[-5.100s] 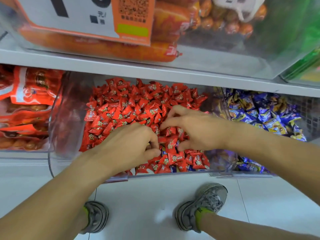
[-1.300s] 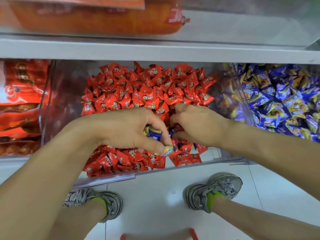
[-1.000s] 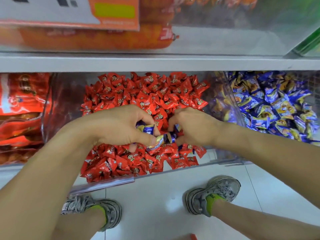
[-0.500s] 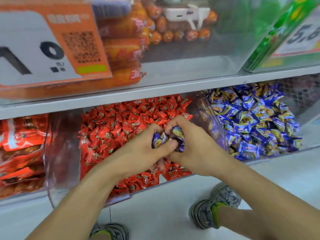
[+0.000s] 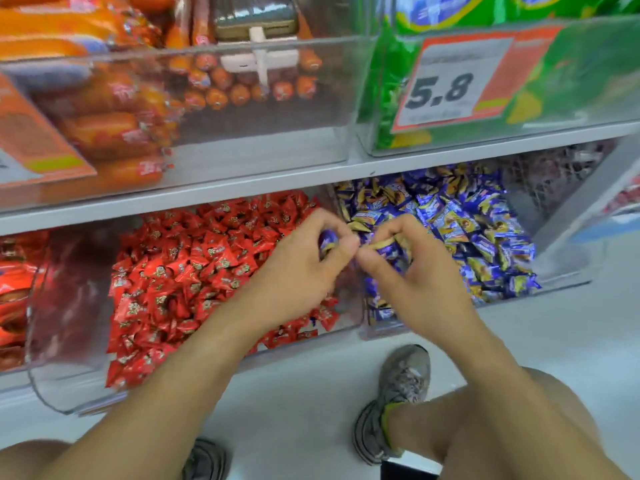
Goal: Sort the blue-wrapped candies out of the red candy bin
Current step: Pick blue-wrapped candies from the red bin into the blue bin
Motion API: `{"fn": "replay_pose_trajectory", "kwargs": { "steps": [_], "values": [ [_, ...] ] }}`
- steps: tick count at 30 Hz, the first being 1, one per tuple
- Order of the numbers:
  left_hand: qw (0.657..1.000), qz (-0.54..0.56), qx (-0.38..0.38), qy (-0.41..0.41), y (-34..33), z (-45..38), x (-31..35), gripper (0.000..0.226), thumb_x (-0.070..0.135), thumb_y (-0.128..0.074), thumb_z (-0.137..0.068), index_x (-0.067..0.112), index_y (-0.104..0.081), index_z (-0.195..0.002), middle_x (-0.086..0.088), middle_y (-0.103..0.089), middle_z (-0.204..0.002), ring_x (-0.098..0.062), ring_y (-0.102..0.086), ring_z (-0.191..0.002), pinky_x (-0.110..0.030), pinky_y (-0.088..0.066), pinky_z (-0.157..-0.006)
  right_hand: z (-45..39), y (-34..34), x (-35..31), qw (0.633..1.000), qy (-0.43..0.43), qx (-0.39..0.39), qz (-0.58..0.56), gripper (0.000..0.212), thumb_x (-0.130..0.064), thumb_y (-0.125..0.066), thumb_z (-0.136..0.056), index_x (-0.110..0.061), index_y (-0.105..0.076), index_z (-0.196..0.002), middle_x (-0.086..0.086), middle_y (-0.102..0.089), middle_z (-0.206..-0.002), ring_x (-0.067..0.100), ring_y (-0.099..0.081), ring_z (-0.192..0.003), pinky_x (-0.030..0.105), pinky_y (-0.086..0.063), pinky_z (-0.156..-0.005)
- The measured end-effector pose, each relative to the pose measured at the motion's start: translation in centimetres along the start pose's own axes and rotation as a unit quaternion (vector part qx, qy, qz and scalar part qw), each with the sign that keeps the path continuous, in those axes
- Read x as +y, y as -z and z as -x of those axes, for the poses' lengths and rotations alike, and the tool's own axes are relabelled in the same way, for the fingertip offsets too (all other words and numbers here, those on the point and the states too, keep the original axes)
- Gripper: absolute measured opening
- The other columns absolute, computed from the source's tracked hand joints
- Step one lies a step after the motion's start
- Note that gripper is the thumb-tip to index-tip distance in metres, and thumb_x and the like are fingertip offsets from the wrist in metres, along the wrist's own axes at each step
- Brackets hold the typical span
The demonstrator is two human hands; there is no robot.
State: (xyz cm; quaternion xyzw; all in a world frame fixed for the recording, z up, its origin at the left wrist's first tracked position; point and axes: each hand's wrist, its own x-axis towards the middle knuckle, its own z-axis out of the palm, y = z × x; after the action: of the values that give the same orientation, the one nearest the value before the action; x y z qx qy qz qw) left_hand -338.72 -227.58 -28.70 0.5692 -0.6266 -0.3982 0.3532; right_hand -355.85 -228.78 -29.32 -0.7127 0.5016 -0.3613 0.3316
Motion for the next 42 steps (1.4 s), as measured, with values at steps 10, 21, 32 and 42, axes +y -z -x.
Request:
{"fn": "replay_pose_trajectory", "kwargs": {
  "steps": [10, 21, 32, 42],
  "values": [
    [0.955, -0.291, 0.000, -0.057, -3.9, -5.0, 2.6, 0.069, 0.044, -0.063, -0.088, 0.037, -0.028, -0.147, -0.004, -0.048, -0.116, -0.024, -0.041, -0.113, -0.034, -0.027, -0.097, -5.0, 5.9, 5.7, 0.987, -0.018, 0.022, -0.158, 0.055, -0.014, -0.072, -0.068, -0.028, -0.061, -0.120, 0.009, -0.057, -0.127, 0.026, -0.057, -0.115, 0.051, -0.048, -0.092],
    [0.936, -0.323, -0.139, 0.024, 4.3, 3.9, -6.9, 0.037, 0.037, -0.073, -0.084, 0.028, -0.067, -0.120, 0.009, -0.065, -0.117, -0.010, -0.059, -0.107, -0.025, -0.043, -0.095, -1.9, 0.1, -0.3, 0.983, 0.177, -0.047, -0.017, 0.019, -0.001, -0.064, -0.085, -0.014, -0.070, -0.099, -0.001, -0.065, -0.093, 0.011, -0.063, -0.086, 0.027, -0.051, -0.081],
    [0.894, -0.415, -0.171, -0.006, 9.3, 5.6, -11.2, 0.034, 0.040, -0.075, -0.078, 0.024, -0.066, -0.107, 0.007, -0.053, -0.132, -0.013, -0.045, -0.126, -0.029, -0.033, -0.104, -3.5, -10.1, -1.8, 0.845, 0.086, -0.406, 0.337, 0.037, -0.022, -0.079, -0.072, -0.021, -0.067, -0.107, 0.000, -0.064, -0.103, 0.017, -0.055, -0.093, 0.032, -0.047, -0.082],
    [0.884, -0.450, -0.065, 0.107, 8.4, 7.3, -10.1, 0.074, 0.077, -0.018, -0.084, 0.024, -0.070, -0.079, 0.010, -0.064, -0.101, -0.012, -0.051, -0.110, -0.039, -0.037, -0.097, -4.1, -11.3, -1.5, 0.839, 0.101, -0.376, 0.381, 0.036, -0.010, -0.070, -0.077, -0.022, -0.066, -0.111, 0.001, -0.054, -0.113, 0.023, -0.056, -0.104, 0.033, -0.049, -0.079]
  ]
}}
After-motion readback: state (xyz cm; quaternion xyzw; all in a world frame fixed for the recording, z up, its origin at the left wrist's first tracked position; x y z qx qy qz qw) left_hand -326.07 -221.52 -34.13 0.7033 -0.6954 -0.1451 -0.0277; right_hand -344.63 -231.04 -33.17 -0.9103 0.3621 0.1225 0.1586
